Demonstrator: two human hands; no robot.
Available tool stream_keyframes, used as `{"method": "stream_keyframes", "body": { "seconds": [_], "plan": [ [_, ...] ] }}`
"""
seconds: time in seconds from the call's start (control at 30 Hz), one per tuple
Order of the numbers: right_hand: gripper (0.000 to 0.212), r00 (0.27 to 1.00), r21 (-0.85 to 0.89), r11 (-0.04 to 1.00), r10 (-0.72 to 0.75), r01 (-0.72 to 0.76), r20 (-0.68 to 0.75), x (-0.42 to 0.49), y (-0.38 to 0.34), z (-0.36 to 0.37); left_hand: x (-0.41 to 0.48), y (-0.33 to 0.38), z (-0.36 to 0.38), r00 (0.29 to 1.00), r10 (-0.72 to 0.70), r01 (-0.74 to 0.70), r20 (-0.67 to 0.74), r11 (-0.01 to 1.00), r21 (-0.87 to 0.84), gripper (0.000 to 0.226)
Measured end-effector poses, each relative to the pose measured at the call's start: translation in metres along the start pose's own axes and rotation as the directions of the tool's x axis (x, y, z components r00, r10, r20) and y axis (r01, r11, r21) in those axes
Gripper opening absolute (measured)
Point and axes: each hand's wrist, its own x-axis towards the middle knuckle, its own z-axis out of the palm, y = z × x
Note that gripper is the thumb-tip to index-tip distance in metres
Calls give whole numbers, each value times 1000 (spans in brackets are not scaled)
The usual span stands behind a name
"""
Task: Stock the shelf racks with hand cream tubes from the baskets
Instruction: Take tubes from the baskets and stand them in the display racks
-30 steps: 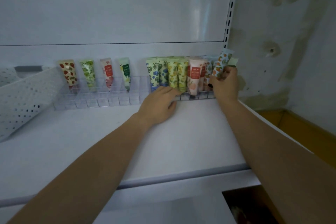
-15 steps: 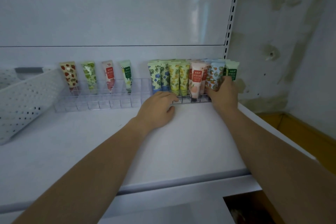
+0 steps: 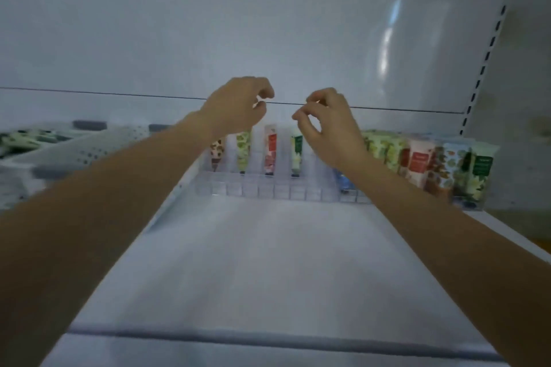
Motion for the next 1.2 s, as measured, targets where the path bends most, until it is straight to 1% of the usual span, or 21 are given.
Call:
{"method": "stream_keyframes", "body": {
  "seconds": [0.1, 0.17, 0.27, 0.3, 0.37, 0.4, 0.47, 0.53, 0.57, 0.6, 0.63, 0.73, 0.77, 0.8, 0.83, 0.87, 0.93, 1.03, 1.07, 1.1, 1.2],
  "plan": [
    [27, 984, 112, 993, -63, 44, 169, 30, -47, 39, -16, -61, -47, 995, -84, 79, 55, 993, 86, 23],
    [30, 947, 193, 980, -97, 39, 305, 45, -75, 63, -28, -98, -73, 986, -118, 104, 120, 988, 117, 20],
    [37, 859, 227, 974, -98, -22, 503, 62, -106, 93, -41, -145, -98, 955, -156, 118, 253, 980, 160, 16],
    [36, 820, 207, 978, -94, -31, 565, 67, -112, 102, -44, -159, -103, 941, -164, 118, 297, 979, 166, 15],
    [26, 737, 199, 977, -82, -72, 671, 74, -118, 116, -49, -184, -108, 902, -169, 108, 396, 979, 171, 14],
    [19, 702, 206, 974, -81, -96, 708, 77, -120, 121, -51, -195, -108, 882, -165, 100, 441, 981, 167, 15],
    [11, 666, 212, 970, -79, -120, 741, 82, -125, 125, -52, -212, -106, 854, -142, 85, 500, 987, 134, 15],
    [7, 645, 203, 969, -67, -139, 761, 89, -130, 126, -50, -222, -102, 822, -107, 65, 559, 993, 94, 17],
    [7, 616, 193, 971, -68, -139, 784, 92, -134, 126, -49, -226, -98, 800, -89, 45, 594, 995, 89, 17],
    [9, 569, 180, 976, -79, -124, 819, 95, -139, 127, -46, -229, -93, 778, -71, 15, 625, 995, 94, 17],
    [13, 499, 161, 982, -91, -99, 862, 98, -145, 129, -43, -233, -88, 760, -51, -23, 648, 994, 106, 17],
    [26, 212, 88, 996, -81, -24, 974, 105, -169, 143, -33, -243, -74, 738, -2, -108, 675, 987, 122, 17],
    [27, 129, 77, 997, -77, 6, 989, 106, -175, 151, -30, -246, -70, 736, 10, -121, 677, 986, 117, 17],
    [27, 73, 71, 997, -73, 24, 995, 106, -180, 157, -27, -249, -67, 732, 21, -131, 681, 985, 111, 17],
    [27, 47, 65, 998, -66, 24, 997, 108, -183, 162, -25, -251, -64, 723, 31, -139, 690, 985, 102, 17],
    [27, 41, 53, 998, -54, 13, 998, 110, -184, 166, -23, -254, -61, 711, 37, -145, 703, 985, 94, 16],
    [27, 51, 31, 999, -32, 7, 998, 116, -184, 171, -20, -260, -56, 686, 40, -148, 727, 985, 86, 16],
    [29, 142, -26, 993, 10, 112, 990, 130, -181, 173, -16, -265, -52, 672, 43, -153, 739, 985, 82, 19],
    [32, 158, -41, 991, 20, 128, 987, 134, -180, 173, -15, -265, -51, 670, 44, -151, 741, 986, 78, 20],
    [36, 145, -50, 990, 31, 129, 989, 137, -179, 173, -14, -264, -51, 665, 44, -145, 746, 987, 71, 20],
    [38, 25, -82, 981, 79, 175, 997, 129, -180, 183, -12, -260, -48, 614, 46, -131, 788, 990, 44, 18]
  ]
}}
